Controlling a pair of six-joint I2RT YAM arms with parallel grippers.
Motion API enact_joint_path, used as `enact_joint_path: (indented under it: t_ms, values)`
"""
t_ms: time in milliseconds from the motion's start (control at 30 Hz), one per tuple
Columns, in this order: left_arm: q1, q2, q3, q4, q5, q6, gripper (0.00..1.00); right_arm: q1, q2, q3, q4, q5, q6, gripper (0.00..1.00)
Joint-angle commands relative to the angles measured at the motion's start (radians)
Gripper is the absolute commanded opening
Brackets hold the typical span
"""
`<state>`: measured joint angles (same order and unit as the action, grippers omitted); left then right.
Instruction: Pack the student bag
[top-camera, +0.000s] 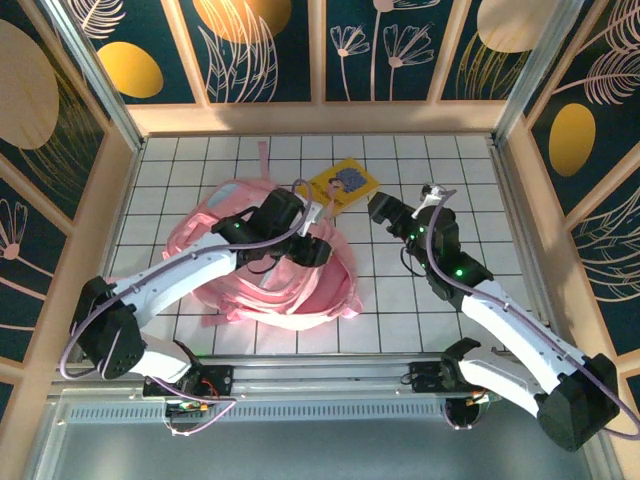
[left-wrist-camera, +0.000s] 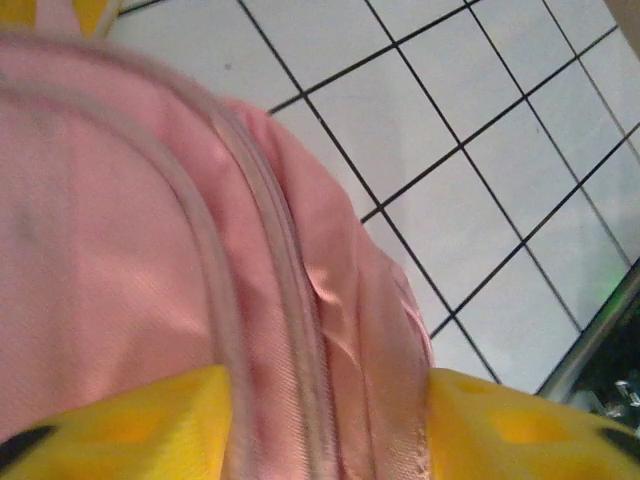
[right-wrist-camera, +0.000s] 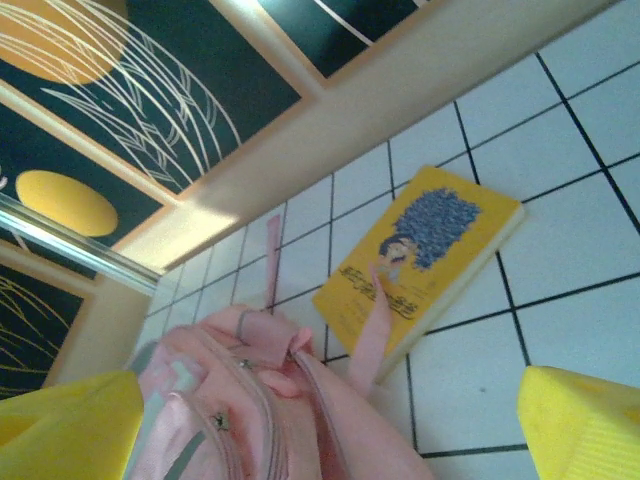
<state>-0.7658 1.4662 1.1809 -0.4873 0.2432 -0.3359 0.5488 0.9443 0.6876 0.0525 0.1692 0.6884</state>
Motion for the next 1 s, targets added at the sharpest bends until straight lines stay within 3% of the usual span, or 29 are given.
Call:
enact_joint_path:
  t_ms: [0,133,400,533,733,967]
  values:
    - [0.037,0.062,0.191,0.042,0.012,0.017,0.72,-0.044,0.012,-0.022,-0.005,-0.066,-0.031,0.97]
    - [0.126,0.290,0.469,0.034,0.053,0.003,0.78,-0.094,0.052,-0.019,0.005,-0.126,-0.039,0.96]
    - [0.269,0.908,1.192,-0.133,-0.105,-0.080,0.81,-0.218,0.086,-0.028,-0.004,-0.247,-0.044,0.97]
    - [0.345,1.014,1.160,0.006,-0.082,-0.182,0.87,-0.279,0.093,-0.062,0.004,-0.320,-0.038,0.96]
    - [0.346,1.145,1.217,0.034,-0.047,-0.208,0.89,-0.334,0.108,-0.104,0.020,-0.373,-0.044,0.97]
    - [0.337,1.175,1.113,0.084,0.034,-0.223,0.89,-0.365,0.170,-0.123,0.077,-0.414,-0.018,0.96]
